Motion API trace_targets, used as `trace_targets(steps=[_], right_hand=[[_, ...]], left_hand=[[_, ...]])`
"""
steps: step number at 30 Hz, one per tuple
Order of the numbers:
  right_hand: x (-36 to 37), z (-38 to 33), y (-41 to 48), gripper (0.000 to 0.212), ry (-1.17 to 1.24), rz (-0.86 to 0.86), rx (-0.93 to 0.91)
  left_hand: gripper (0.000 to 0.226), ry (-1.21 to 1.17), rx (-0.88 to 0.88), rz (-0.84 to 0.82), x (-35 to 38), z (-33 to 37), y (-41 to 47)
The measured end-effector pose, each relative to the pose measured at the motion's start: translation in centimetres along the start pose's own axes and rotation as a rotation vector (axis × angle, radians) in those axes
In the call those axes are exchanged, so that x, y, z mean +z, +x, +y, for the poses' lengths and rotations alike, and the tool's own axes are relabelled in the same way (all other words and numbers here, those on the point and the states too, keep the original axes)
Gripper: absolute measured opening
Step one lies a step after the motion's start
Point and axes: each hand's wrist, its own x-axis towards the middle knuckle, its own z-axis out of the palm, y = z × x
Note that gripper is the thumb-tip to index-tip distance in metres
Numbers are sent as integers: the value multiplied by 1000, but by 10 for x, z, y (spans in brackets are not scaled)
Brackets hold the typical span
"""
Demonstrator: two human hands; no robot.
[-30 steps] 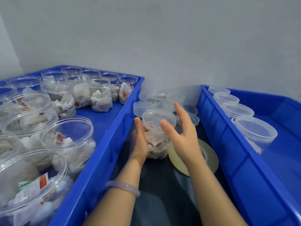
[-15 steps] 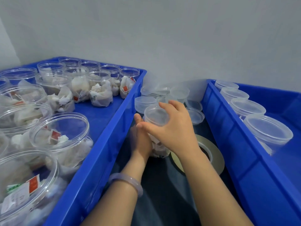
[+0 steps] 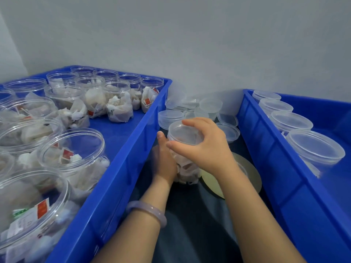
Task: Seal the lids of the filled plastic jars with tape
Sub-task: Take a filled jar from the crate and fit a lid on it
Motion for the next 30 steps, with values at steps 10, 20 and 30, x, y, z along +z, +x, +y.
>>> trace_targets(steps=[10,20,30], right_hand=[[-18,-3,-4,56,3,-205,-23],[-9,-9,-3,64,-13,-134,38],[-28,-6,-4,76,-99,-322,21]], left_hand=[[57,-127,-14,-137,0,6,1],[57,-50,1,-38,0,4,-5],[60,-83,-106,-184,-5,7,5]])
